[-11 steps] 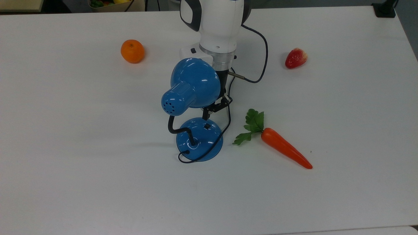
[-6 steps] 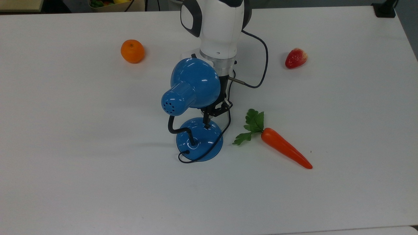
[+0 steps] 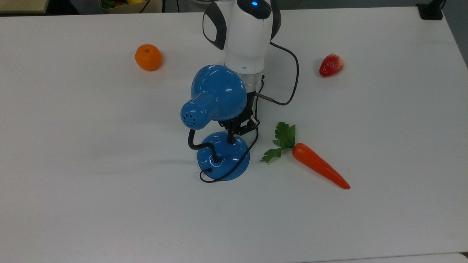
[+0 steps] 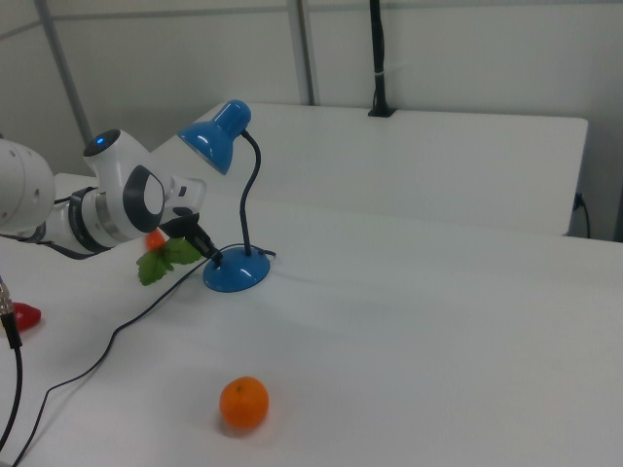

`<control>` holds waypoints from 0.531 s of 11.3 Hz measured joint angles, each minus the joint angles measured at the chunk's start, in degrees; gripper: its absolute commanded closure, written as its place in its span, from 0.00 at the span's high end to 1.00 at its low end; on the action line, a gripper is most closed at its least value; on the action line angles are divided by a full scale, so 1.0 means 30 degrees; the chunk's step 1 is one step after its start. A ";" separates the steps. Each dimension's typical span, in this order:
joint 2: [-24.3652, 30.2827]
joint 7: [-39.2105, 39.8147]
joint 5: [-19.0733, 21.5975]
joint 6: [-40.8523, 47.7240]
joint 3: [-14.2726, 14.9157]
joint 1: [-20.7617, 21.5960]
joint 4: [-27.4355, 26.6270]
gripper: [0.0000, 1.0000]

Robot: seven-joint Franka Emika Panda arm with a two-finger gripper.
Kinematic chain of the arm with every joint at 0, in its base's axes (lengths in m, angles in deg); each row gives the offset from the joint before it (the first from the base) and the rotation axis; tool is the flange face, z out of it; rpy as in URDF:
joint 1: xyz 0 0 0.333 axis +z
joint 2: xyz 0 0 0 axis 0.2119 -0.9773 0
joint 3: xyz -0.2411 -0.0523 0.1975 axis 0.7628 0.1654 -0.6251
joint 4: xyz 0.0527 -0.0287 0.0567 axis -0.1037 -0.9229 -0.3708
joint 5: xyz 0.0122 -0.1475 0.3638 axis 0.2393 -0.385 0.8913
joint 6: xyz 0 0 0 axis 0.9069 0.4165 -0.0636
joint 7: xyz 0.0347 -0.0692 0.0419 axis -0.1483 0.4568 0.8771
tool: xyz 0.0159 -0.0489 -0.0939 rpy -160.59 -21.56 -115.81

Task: Turn on desk lamp
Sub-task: 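Press down on the switch on the blue lamp base with the gripper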

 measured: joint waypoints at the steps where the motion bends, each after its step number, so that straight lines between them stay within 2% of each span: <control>1: -0.0104 0.0000 0.0000 0.0000 0.0040 -0.0001 0.0183 0.00; 6: -0.0366 0.0000 0.0000 0.0000 0.0091 -0.0004 0.0392 0.00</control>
